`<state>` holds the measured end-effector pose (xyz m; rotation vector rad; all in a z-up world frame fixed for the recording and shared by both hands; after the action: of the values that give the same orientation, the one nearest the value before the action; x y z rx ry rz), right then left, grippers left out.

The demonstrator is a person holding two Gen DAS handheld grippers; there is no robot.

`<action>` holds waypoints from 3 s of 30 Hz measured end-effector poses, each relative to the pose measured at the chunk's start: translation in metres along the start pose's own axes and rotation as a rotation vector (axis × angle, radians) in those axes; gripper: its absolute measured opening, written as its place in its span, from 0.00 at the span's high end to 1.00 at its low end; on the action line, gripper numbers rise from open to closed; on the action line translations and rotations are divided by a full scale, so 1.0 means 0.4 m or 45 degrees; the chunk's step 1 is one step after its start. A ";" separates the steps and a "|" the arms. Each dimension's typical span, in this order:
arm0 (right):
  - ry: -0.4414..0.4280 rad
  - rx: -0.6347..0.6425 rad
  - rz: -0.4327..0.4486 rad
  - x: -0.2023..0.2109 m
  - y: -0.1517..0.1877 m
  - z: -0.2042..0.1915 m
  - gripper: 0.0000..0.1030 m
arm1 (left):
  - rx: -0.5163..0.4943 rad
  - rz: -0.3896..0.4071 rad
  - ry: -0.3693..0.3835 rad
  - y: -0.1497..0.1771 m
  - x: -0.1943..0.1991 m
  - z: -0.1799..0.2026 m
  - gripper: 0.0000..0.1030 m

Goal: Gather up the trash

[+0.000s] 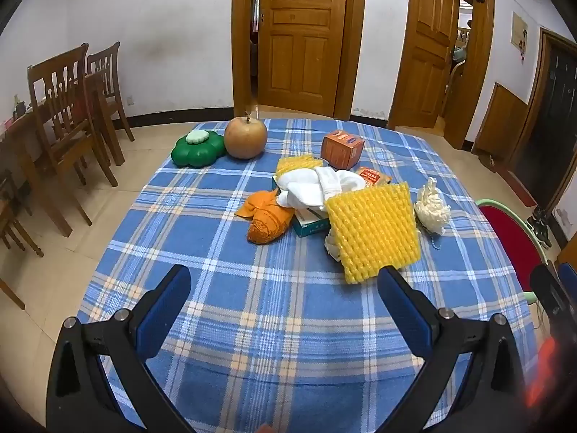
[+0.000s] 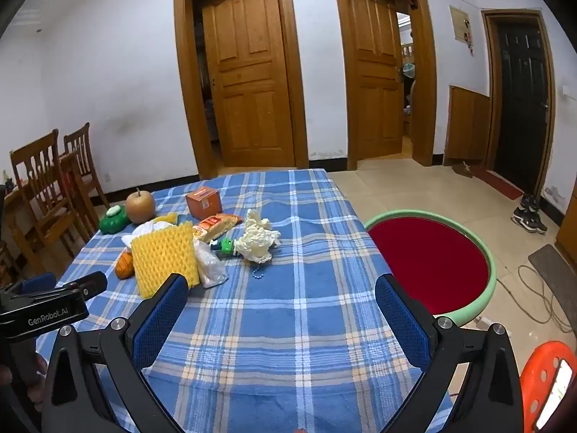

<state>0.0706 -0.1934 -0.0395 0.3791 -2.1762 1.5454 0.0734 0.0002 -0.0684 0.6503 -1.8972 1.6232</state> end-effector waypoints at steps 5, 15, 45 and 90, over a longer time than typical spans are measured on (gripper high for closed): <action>0.006 0.003 -0.006 -0.003 0.005 0.000 0.00 | -0.001 0.008 0.011 -0.003 0.002 0.004 0.01; 0.015 0.016 -0.013 -0.003 0.003 0.020 0.00 | -0.003 0.002 0.001 0.000 0.004 0.007 0.01; 0.030 0.033 -0.005 -0.009 0.005 0.008 0.00 | 0.005 0.001 -0.005 -0.003 0.002 -0.001 0.01; 0.053 0.045 -0.028 -0.020 -0.008 0.017 0.00 | -0.002 0.009 -0.024 -0.019 -0.007 -0.021 0.01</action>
<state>0.0778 -0.2012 -0.0426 0.3776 -2.1091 1.5677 0.0812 0.0073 -0.0639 0.6611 -1.9159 1.6254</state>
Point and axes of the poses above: each gripper's, at about its wrist camera, not at the fingertips, and x roughly against the way its jaws point, z to its right, y to its underside, the point moved 10 cm from there along -x, roughly the way its jaws point, and after that the axes turned 13 degrees about -x, right-handed, at the moved point
